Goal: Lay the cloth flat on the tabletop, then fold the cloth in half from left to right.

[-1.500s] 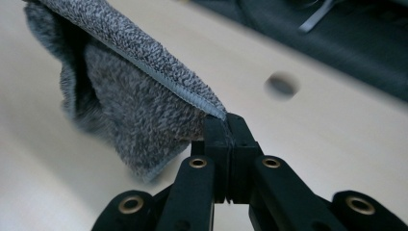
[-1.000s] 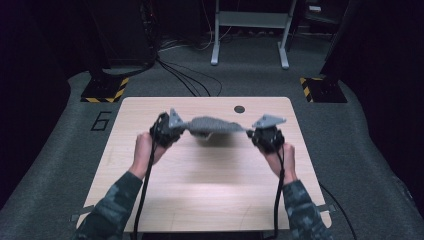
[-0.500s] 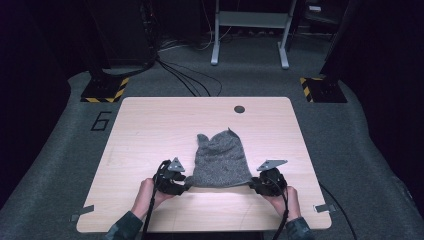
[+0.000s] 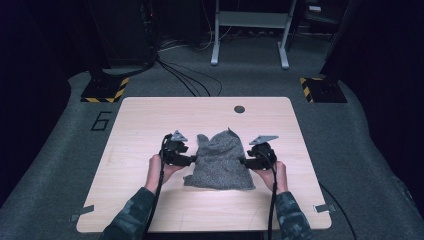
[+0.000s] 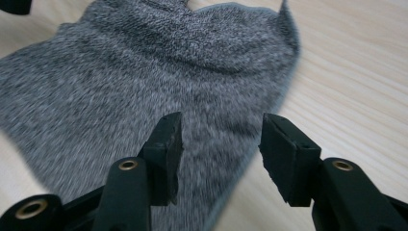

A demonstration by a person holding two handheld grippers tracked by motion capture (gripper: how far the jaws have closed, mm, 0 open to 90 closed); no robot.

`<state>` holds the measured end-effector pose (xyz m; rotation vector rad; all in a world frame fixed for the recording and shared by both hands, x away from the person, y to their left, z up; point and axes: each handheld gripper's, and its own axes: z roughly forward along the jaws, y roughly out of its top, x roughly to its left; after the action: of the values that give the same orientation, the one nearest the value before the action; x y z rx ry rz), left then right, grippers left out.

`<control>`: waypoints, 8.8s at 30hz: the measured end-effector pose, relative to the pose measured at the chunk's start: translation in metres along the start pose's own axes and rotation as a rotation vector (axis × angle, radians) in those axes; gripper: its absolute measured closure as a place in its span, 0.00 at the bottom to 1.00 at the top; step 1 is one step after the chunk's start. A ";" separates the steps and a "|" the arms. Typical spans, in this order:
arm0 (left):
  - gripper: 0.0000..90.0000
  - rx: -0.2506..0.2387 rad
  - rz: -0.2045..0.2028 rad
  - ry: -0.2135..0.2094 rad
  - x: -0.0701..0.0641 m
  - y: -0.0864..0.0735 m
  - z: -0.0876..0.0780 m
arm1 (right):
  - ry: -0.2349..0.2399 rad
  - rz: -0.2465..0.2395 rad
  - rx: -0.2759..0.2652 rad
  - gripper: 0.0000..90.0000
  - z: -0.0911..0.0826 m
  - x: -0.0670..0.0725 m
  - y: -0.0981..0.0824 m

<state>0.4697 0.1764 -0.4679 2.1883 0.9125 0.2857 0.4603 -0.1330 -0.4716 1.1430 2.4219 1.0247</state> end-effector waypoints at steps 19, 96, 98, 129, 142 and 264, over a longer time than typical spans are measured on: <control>0.65 0.113 0.035 -0.118 -0.027 -0.023 0.034 | 0.031 -0.005 0.106 0.85 0.032 0.024 -0.020; 0.97 0.137 -0.028 0.021 0.032 -0.018 -0.007 | -0.025 0.091 -0.013 0.99 -0.009 -0.018 -0.007; 0.97 0.148 -0.025 0.032 0.034 -0.018 -0.008 | -0.026 0.083 -0.021 0.99 -0.015 -0.016 -0.006; 0.95 0.037 0.188 0.161 0.000 -0.022 -0.041 | -0.041 -0.059 -0.138 0.92 -0.027 -0.008 -0.001; 0.45 0.018 0.064 0.068 -0.008 -0.054 -0.062 | -0.014 0.051 -0.141 0.65 -0.058 -0.005 -0.041; 0.57 0.101 -0.124 0.152 0.105 0.024 0.067 | 0.179 -0.322 0.074 0.64 0.091 0.196 0.021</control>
<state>0.5885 0.2001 -0.5056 2.2137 1.1645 0.3571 0.3906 0.0688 -0.5117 0.6715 2.6885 0.9751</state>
